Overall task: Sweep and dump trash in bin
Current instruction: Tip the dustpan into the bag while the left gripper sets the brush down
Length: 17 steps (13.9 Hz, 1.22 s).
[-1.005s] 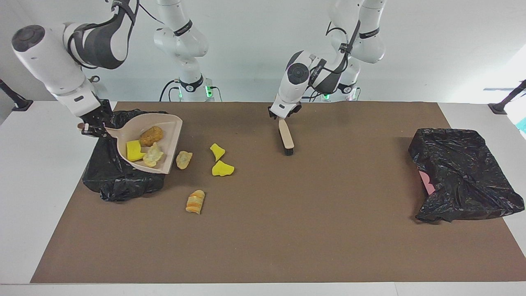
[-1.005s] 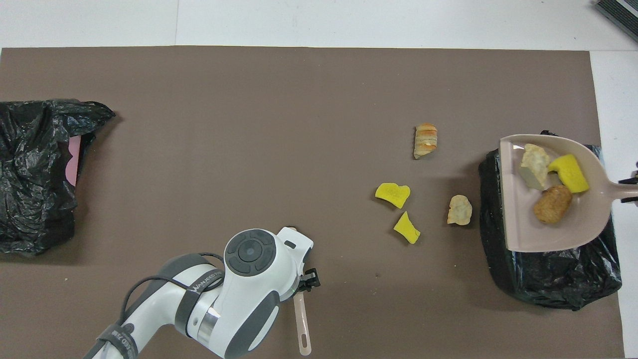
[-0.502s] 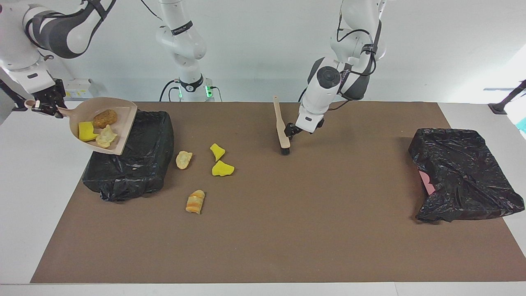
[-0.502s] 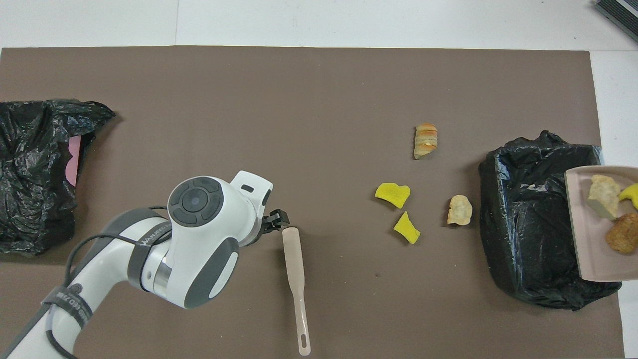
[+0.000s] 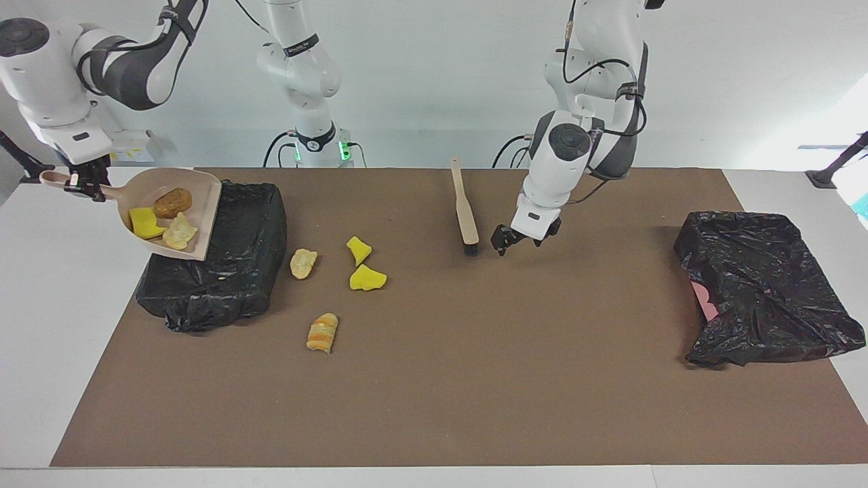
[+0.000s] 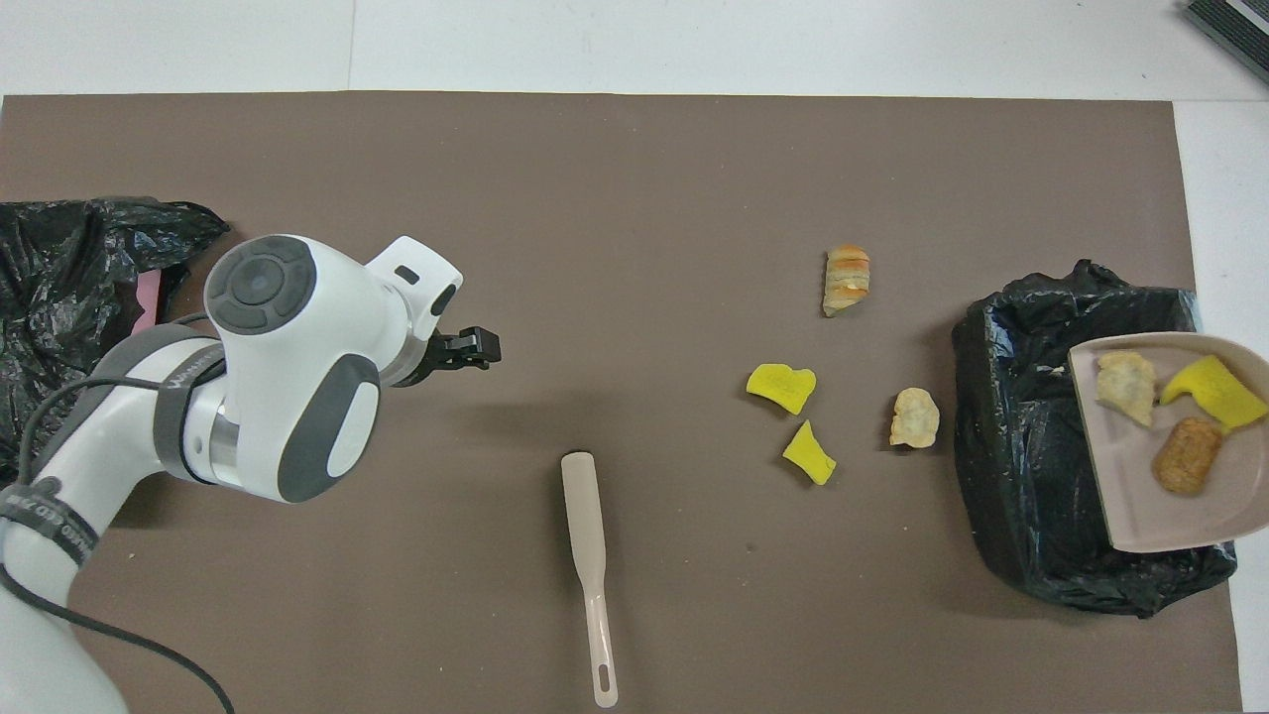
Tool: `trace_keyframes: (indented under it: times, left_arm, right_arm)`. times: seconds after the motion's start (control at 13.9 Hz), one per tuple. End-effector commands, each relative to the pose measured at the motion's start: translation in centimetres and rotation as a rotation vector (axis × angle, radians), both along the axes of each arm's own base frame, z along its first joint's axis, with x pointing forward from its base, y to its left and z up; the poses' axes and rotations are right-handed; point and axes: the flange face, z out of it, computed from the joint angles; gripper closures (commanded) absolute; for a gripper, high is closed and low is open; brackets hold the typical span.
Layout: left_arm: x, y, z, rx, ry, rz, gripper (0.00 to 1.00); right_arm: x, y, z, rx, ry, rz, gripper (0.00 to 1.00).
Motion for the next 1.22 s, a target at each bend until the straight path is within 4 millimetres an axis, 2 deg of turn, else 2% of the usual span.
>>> trace_keyframes:
  times: [0.0,0.14,0.29,0.43,0.57,0.65,0.79,0.93,1.15]
  left_arm:
    - [2.4,3.2,3.0,0.002,-0.001,0.016,0.00]
    - [3.5,6.2,5.1,-0.012,0.020,0.007,0.00]
    - [4.6,10.2,7.3,-0.051,0.051,0.016,0.00]
    - [5.1,12.9,9.3,-0.049,0.053,-0.017,0.00]
    - [5.3,15.4,11.0,-0.033,0.065,-0.045,0.00]
    - [5.2,15.9,11.7,0.011,0.067,-0.072,0.00]
    - [4.9,16.5,13.7,0.069,0.062,-0.084,0.00]
    - [4.0,16.6,15.6,0.070,0.048,-0.084,0.00]
    - [3.1,17.3,16.9,0.071,0.039,-0.110,0.00]
  right_arm:
    - [-2.1,2.3,-0.3,-0.103,-0.014,-0.003,1.00]
    - [-1.6,4.7,-0.1,-0.198,0.003,0.084,1.00]
    - [-1.1,6.4,0.2,-0.283,0.012,0.131,1.00]
    - [-1.2,7.8,0.5,-0.337,0.048,0.153,1.00]
    - [-1.4,10.0,0.9,-0.410,0.077,0.147,1.00]
    - [-1.5,11.1,1.2,-0.434,0.078,0.147,1.00]
    - [-1.5,12.0,1.7,-0.471,0.079,0.158,1.00]
    - [-1.5,11.9,1.9,-0.503,0.084,0.164,1.00]
    - [-2.0,11.7,3.1,-0.567,0.095,0.157,1.00]
